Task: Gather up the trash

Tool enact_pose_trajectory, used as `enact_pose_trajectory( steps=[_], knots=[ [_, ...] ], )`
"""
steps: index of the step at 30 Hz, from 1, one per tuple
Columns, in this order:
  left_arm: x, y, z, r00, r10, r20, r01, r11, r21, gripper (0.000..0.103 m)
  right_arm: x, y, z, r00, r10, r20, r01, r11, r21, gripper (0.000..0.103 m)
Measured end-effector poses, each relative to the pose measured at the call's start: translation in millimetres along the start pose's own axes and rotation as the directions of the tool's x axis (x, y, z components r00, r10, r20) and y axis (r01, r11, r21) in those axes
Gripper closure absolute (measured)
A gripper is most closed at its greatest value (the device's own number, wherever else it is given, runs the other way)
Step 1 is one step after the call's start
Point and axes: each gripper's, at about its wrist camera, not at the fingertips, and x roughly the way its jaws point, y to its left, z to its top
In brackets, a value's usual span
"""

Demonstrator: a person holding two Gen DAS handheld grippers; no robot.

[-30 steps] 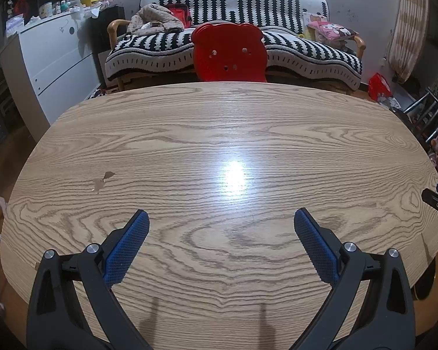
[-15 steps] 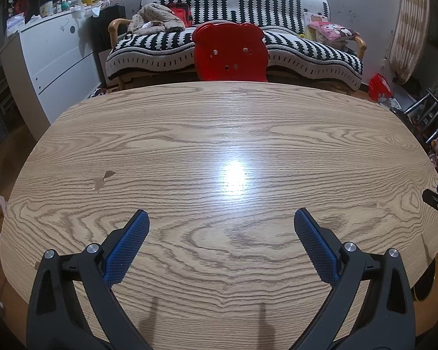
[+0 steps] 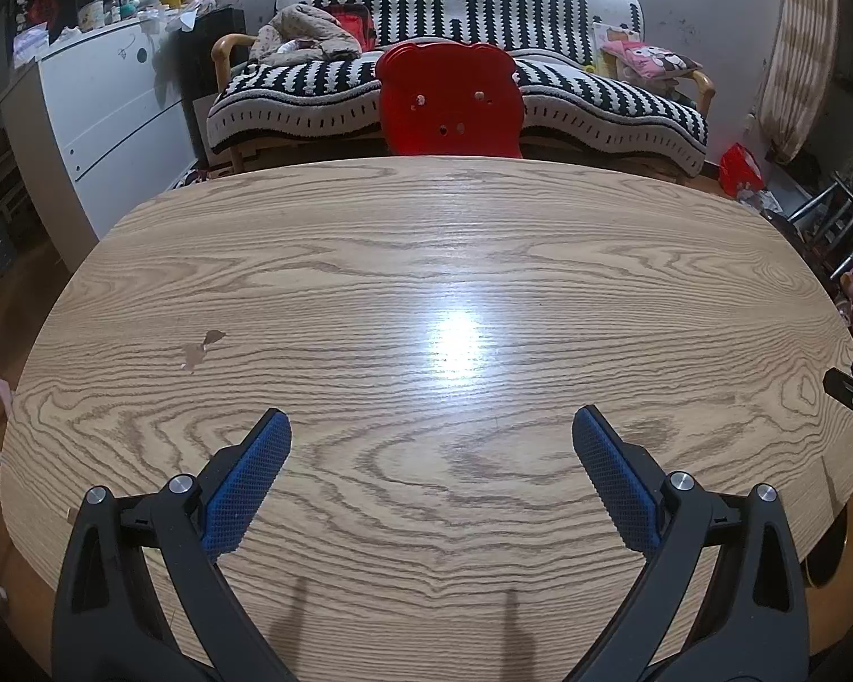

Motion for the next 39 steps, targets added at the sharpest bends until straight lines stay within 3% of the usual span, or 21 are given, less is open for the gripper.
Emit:
enact_pose_trajectory(
  steps=[39],
  knots=[
    [-1.8,-2.9,-1.3,1.0,-0.008,-0.016,0.008,1.0,-0.018,0.007,0.1,3.6,-1.7,1.0,-0.003,-0.003,0.003,1.0,0.012,0.01]
  ],
)
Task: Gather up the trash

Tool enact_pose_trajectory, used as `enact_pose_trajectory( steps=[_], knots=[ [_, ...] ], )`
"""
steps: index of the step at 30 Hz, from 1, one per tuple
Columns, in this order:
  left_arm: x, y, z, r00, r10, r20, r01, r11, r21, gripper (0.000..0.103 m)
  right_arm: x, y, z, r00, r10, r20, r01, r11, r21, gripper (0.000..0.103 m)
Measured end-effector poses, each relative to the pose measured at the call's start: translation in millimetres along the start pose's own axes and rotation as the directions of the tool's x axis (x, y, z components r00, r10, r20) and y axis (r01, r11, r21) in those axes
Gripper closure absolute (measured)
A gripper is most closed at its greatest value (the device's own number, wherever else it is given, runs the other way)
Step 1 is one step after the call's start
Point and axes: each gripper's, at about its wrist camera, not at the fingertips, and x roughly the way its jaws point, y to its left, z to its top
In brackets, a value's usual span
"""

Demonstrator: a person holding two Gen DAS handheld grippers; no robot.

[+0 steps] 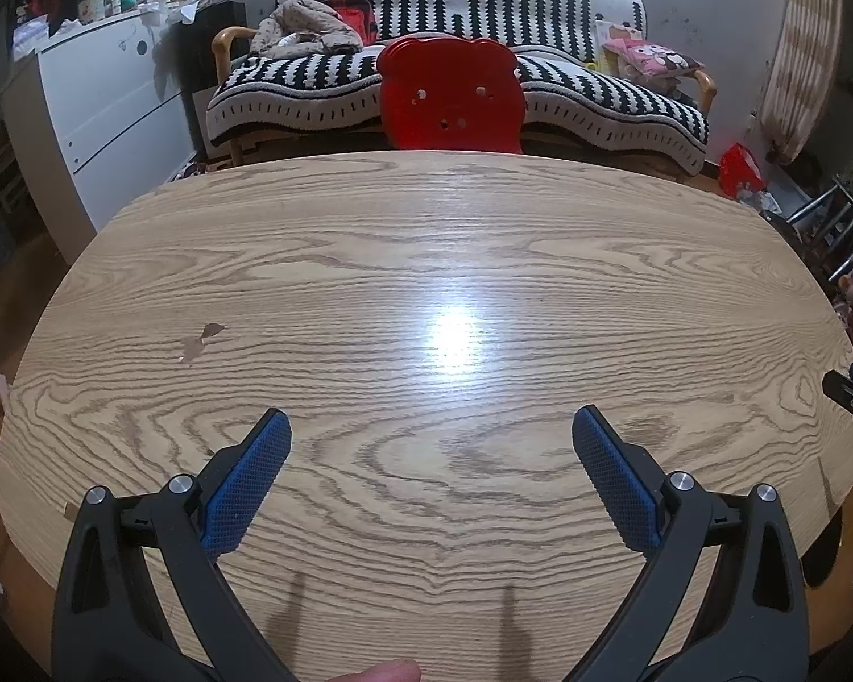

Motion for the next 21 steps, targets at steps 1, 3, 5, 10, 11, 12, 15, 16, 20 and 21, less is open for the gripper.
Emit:
enact_pose_trajectory(
  steps=[1,3,5,10,11,12,15,16,20,21],
  knots=[
    [0.2,-0.4,0.0,1.0,-0.006,-0.001,0.006,1.0,-0.002,0.007,-0.1,0.0,-0.1,1.0,0.002,0.0,-0.002,1.0,0.003,0.01],
    [0.2,-1.2,0.3,1.0,-0.01,-0.001,0.01,1.0,-0.004,0.007,-1.0,-1.0,-0.3,1.0,0.005,0.002,-0.005,1.0,0.003,0.01],
    [0.0,-2.1,-0.2,1.0,-0.005,0.001,0.005,1.0,0.002,0.007,-0.9,-1.2,0.1,1.0,0.005,0.002,-0.005,1.0,0.001,0.01],
    [-2.7,-3.8,-1.3,1.0,0.005,0.018,-0.005,1.0,0.015,0.007,-0.5,-2.2,0.4,1.0,0.005,0.002,-0.005,1.0,0.001,0.01],
    [-3.2,-3.9,-1.3,1.0,0.004,0.019,-0.004,1.0,0.014,0.007,-0.6,-2.5,0.3,1.0,0.007,0.002,-0.007,1.0,0.003,0.01],
    [-3.4,-3.8,-0.9,1.0,0.003,0.02,-0.003,1.0,0.012,0.007,-0.8,-2.7,0.4,1.0,0.006,0.002,-0.006,1.0,0.004,0.01],
    [-2.6,-3.4,-0.3,1.0,-0.001,0.012,0.001,1.0,0.005,0.007,-0.9,-2.8,0.6,1.0,0.007,0.002,-0.007,1.0,0.003,0.01],
    [-2.4,-3.0,-0.1,1.0,-0.003,0.009,0.003,1.0,0.003,0.007,-0.8,-2.6,0.7,1.0,0.006,0.002,-0.006,1.0,0.002,0.01],
    [0.4,-0.9,0.8,1.0,-0.017,-0.007,0.017,1.0,-0.009,0.007,-0.8,-2.0,0.9,1.0,0.007,0.002,-0.007,1.0,0.005,0.01],
    [0.7,0.2,0.4,1.0,-0.024,-0.01,0.023,1.0,-0.016,0.007,-0.7,-2.0,0.8,1.0,0.006,0.002,-0.006,1.0,0.004,0.01]
  ],
)
